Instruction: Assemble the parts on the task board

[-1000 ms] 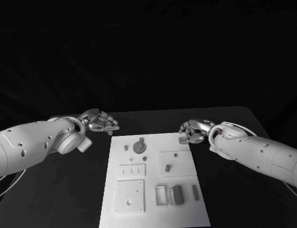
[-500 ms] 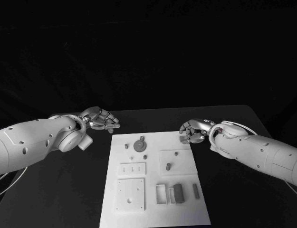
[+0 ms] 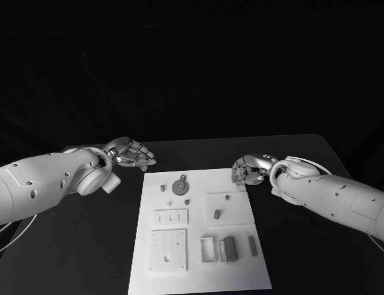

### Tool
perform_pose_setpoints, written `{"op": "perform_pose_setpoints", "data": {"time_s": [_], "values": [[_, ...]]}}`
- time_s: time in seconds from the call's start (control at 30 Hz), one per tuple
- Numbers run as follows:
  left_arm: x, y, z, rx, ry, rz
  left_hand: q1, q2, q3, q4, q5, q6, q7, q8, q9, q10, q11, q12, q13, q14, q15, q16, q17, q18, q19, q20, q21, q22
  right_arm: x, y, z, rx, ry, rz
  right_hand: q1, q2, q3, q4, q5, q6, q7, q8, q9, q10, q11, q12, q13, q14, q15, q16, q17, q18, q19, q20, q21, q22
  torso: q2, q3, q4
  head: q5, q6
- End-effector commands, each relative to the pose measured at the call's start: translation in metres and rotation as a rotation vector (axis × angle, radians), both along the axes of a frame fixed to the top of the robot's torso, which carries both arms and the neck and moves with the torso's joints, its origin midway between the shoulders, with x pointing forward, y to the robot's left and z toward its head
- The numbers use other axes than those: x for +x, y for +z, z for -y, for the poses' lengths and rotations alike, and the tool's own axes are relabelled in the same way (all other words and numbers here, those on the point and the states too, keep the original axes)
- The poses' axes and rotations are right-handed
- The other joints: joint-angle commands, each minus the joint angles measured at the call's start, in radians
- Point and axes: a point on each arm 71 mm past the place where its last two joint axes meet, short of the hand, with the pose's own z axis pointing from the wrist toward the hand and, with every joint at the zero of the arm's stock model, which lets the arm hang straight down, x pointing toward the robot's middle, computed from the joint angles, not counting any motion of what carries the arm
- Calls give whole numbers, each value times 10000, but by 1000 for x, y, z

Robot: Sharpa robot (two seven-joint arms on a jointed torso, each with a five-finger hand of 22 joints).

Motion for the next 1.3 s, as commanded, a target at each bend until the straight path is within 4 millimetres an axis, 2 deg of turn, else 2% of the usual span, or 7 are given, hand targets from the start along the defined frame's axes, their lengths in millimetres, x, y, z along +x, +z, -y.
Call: {"op": "perform_pose_setpoints", "data": {"time_s": [0.03, 0.6, 0.9, 1.3], "values": [[0, 1, 2, -56, -97, 117, 27, -53, -14, -5, 0, 91, 34, 22, 0, 9, -32, 3, 11, 40, -1, -62, 18, 187, 60, -19, -51, 9, -1, -1, -2, -72, 182, -80, 8, 143, -63, 13, 8, 152, 60, 55, 10, 1, -31, 60, 9, -91, -105, 39, 12, 143, -49, 1, -28, 172, -5, 6, 9, 25, -25], [1, 1, 3, -59, -121, 127, 24, -43, -12, -3, -1, 100, 31, 25, 0, 12, -34, 4, 23, 43, -1, -71, 30, 186, 62, -19, -57, 15, -1, -3, -4, -125, 197, -125, 9, 419, -90, 27, 9, 257, 46, 79, 24, 28, -44, 81, 5, -76, -112, 58, 22, 143, -42, 6, -9, 177, 1, -16, -24, 43, -73], [0, 2, 3, -61, -112, 132, 23, -39, -12, -3, -1, 101, 31, 24, 0, 12, -34, 3, 27, 45, -1, -74, 35, 187, 63, -19, -60, 17, 0, -4, -5, -193, 203, -139, -6, 478, -99, 30, 8, 295, 45, 89, 28, 30, -45, 85, 3, -77, -115, 61, 24, 143, -46, 8, -6, 178, 4, -7, 1, 26, -105], [1, 1, 4, -65, -142, 136, 20, -32, -12, -2, -1, 103, 30, 24, -1, 12, -34, 3, 33, 46, -1, -80, 43, 186, 64, -19, -64, 21, 0, -4, -7, -231, 205, -131, -37, 628, -102, 38, 8, 392, 48, 114, 38, 47, -44, 99, 2, -68, -116, 74, 32, 143, -41, 8, 8, 180, 10, -9, -13, 31, -129]]}}
